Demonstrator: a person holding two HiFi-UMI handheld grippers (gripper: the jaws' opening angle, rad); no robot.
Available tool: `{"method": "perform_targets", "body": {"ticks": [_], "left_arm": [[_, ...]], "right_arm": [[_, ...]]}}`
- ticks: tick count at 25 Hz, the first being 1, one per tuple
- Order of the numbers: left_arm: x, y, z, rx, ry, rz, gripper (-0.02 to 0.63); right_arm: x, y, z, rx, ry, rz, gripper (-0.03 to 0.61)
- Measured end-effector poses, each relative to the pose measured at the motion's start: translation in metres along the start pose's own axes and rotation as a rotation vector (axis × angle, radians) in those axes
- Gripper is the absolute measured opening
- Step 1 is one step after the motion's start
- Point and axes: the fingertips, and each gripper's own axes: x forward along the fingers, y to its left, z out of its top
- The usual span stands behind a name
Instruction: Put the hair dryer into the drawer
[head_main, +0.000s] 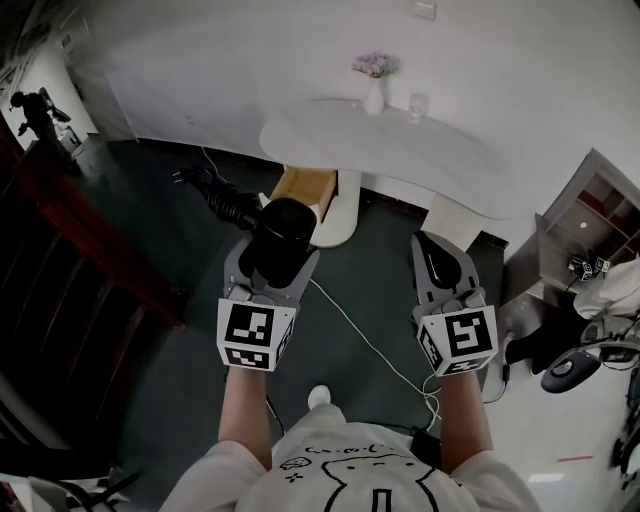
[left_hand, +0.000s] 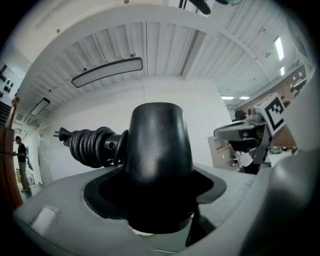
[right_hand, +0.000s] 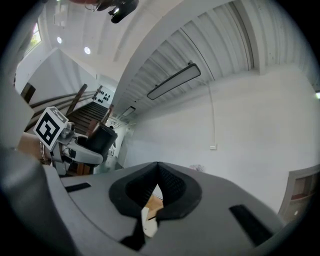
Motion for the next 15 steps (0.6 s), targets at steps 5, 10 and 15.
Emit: {"method": "perform_targets", "body": {"ticks": [5, 10, 15], "left_arm": [[0.043, 0.054, -0.009, 0.002, 0.002, -0.014, 0.36], [0.073, 0.091, -0.02, -0.007, -0.002, -0.031, 0.36], [0.092, 0.11, -0.027, -0.012, 0.0, -0.028, 0.36]], "right_arm": [[0.073, 0.001, -0.006, 0.016, 0.008, 0.003, -0.002], [0.124, 0.006, -0.011, 0.031, 0.0, 0.003, -0.003], [0.153, 0.008, -0.02, 0.033, 0.015, 0.018, -0.002]]}}
